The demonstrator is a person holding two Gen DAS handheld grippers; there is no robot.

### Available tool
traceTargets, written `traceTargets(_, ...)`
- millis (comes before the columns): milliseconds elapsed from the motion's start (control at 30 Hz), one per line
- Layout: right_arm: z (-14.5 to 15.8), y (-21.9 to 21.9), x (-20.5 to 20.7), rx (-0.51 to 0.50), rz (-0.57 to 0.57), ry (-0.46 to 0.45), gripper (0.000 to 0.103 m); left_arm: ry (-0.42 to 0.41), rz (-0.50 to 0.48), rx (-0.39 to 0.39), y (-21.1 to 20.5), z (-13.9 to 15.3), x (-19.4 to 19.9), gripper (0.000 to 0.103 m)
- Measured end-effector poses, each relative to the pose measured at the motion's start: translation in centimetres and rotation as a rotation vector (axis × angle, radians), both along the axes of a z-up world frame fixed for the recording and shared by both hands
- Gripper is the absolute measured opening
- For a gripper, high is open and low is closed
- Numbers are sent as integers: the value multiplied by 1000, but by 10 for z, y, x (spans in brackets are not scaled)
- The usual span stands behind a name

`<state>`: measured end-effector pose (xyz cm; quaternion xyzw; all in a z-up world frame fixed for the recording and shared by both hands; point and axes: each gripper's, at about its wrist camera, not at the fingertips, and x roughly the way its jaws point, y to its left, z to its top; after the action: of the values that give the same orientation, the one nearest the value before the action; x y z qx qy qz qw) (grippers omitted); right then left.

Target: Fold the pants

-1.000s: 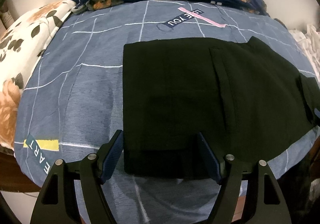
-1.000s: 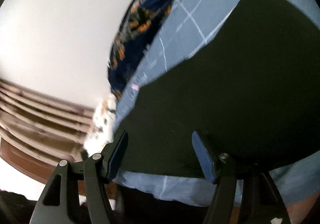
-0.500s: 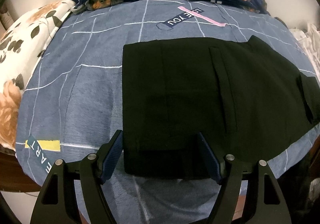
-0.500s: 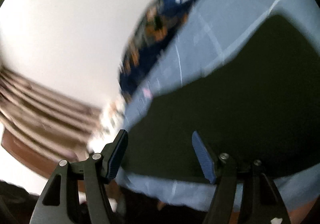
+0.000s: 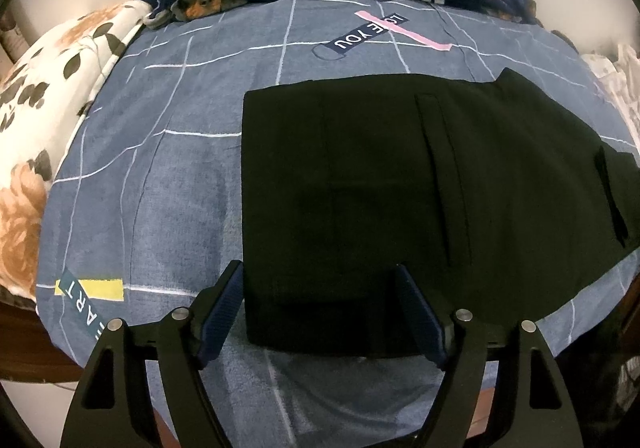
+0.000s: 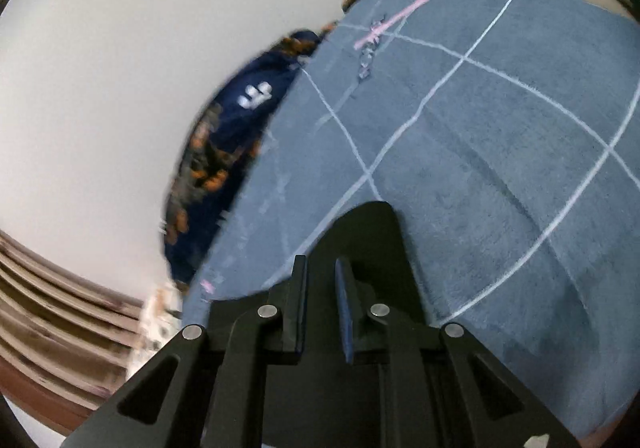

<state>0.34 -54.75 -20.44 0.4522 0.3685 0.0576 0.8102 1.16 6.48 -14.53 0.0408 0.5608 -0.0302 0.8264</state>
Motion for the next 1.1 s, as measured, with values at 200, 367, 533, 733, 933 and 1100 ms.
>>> traceTargets(200, -20, 26, 6, -79, 63, 64, 0, 10, 6, 1, 0, -3, 2, 79)
traceTargets(367, -7, 26, 0, -34, 67, -23, 10, 11, 0, 3, 0, -2, 2, 79)
traceTargets(533, 14, 5, -8, -40, -33, -96, 10, 8, 8, -13, 2, -3, 1, 79)
traceTargets(733, -11, -15, 4, 2, -66, -1, 10, 3, 6, -18, 2, -3, 1, 79)
traceTargets(933, -20, 14, 8, -34, -2, 14, 9, 18, 8, -22, 2, -5, 4, 79)
traceTargets(1100, -24, 22, 7, -14, 17, 3, 5, 18, 13, -31, 3, -7, 4, 80)
